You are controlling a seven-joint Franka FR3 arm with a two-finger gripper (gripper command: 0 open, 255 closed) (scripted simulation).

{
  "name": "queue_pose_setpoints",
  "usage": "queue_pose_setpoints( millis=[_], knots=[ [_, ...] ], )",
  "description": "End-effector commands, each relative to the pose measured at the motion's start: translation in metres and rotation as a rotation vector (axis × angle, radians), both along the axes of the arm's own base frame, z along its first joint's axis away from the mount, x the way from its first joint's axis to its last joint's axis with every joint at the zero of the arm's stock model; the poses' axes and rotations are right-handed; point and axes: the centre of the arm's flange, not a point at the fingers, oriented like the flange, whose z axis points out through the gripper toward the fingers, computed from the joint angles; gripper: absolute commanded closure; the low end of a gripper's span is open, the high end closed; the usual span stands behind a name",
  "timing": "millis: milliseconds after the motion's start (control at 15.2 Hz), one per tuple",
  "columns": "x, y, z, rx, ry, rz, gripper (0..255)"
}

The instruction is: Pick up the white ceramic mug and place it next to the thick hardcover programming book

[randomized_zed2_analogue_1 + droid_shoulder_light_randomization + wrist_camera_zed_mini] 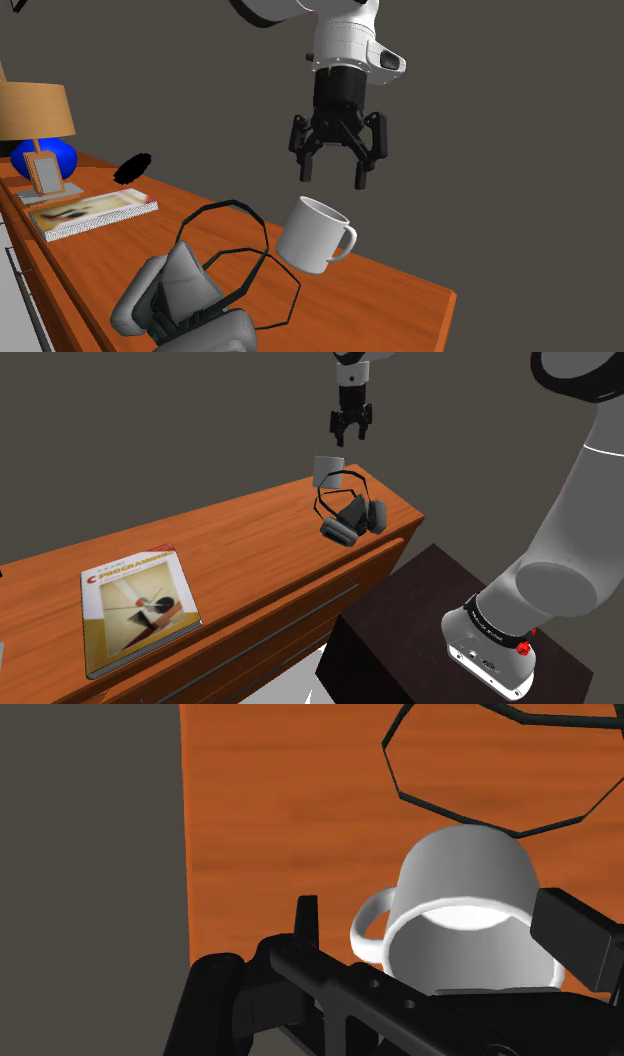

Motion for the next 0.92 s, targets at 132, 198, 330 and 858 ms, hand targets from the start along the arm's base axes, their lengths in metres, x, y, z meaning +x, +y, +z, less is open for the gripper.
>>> queue_pose_setpoints(
  millis=[132,198,330,858],
  knots=[
    [0.028,-0.007,-0.047,-0.001,-0.104,0.007,0],
    [0.028,-0.007,-0.052,-0.001,-0.104,0.007,0],
    [0.026,-0.007,-0.063,-0.001,-0.104,0.007,0],
    [0.026,-0.007,-0.066,-0.001,-0.104,0.007,0]
  ],
)
